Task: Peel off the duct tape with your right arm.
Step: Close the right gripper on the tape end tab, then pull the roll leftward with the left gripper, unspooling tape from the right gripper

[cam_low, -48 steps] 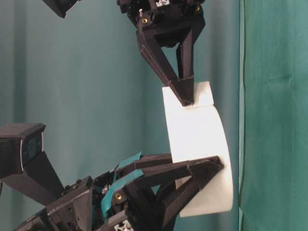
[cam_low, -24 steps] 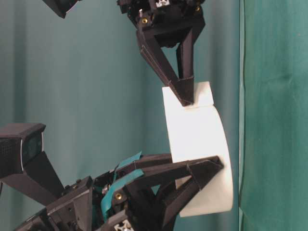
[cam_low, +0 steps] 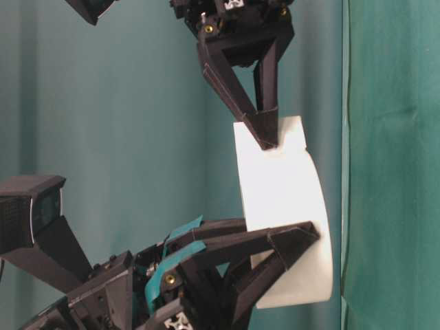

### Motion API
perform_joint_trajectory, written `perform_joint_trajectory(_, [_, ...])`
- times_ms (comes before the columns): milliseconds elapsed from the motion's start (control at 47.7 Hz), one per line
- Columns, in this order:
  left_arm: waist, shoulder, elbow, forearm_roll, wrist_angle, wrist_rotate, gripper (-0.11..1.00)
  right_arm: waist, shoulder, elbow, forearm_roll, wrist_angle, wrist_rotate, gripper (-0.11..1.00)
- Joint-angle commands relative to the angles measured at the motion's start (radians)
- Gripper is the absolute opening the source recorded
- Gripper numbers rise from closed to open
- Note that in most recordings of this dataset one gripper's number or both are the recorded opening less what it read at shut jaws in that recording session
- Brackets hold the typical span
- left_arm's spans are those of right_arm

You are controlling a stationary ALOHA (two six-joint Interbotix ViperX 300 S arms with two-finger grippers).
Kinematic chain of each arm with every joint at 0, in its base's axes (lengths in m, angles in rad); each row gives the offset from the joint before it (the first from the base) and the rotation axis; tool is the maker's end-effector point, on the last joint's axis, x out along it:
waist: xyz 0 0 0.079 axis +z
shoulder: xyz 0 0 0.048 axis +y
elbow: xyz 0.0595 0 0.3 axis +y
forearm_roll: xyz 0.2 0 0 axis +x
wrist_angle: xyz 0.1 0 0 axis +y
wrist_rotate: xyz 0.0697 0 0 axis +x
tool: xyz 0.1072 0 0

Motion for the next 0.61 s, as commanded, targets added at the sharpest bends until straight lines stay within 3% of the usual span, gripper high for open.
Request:
perform_joint_trajectory(0, [-0.031,-0.035,-0.018,0.002,-0.009,0.003,0.22,-0.012,-0.008,-0.008,0.003,-0.009,-0.002,-0.09])
perform_joint_trajectory(587, [-0.1,-0.035,-0.014,0.0,-0.008,0.002,0.22,-0.031,-0.009,0.0,0.006,-0.009,-0.002,-0.09])
